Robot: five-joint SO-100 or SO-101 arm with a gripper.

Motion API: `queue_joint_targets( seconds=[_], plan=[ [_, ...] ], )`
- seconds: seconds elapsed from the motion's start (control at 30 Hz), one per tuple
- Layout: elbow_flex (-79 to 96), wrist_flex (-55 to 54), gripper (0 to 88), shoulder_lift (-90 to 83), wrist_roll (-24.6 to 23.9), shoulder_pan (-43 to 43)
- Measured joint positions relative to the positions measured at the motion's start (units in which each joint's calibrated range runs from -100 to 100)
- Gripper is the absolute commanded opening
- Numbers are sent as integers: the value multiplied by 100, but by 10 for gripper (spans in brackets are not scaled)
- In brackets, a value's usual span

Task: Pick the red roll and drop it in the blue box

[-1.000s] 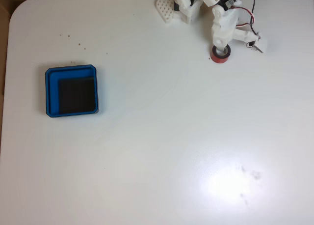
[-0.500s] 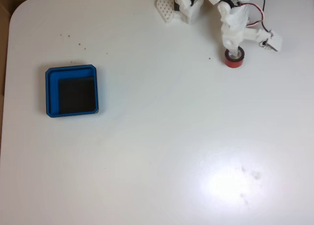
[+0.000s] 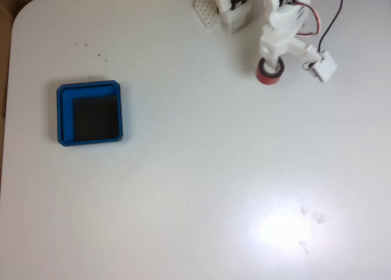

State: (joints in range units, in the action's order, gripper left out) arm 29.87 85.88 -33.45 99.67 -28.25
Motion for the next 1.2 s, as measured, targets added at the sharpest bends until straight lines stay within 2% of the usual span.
queue_joint_targets(
  seconds=[0.27, 0.6, 0.87, 1.2],
  plan=[
    [-1489, 369, 6, 652, 0, 2533],
    [-1776, 230, 6, 1372, -8, 5146],
    [-1776, -1297, 6, 1389, 8, 6066],
    [-1776, -1470, 6, 1389, 0, 7046]
  ],
)
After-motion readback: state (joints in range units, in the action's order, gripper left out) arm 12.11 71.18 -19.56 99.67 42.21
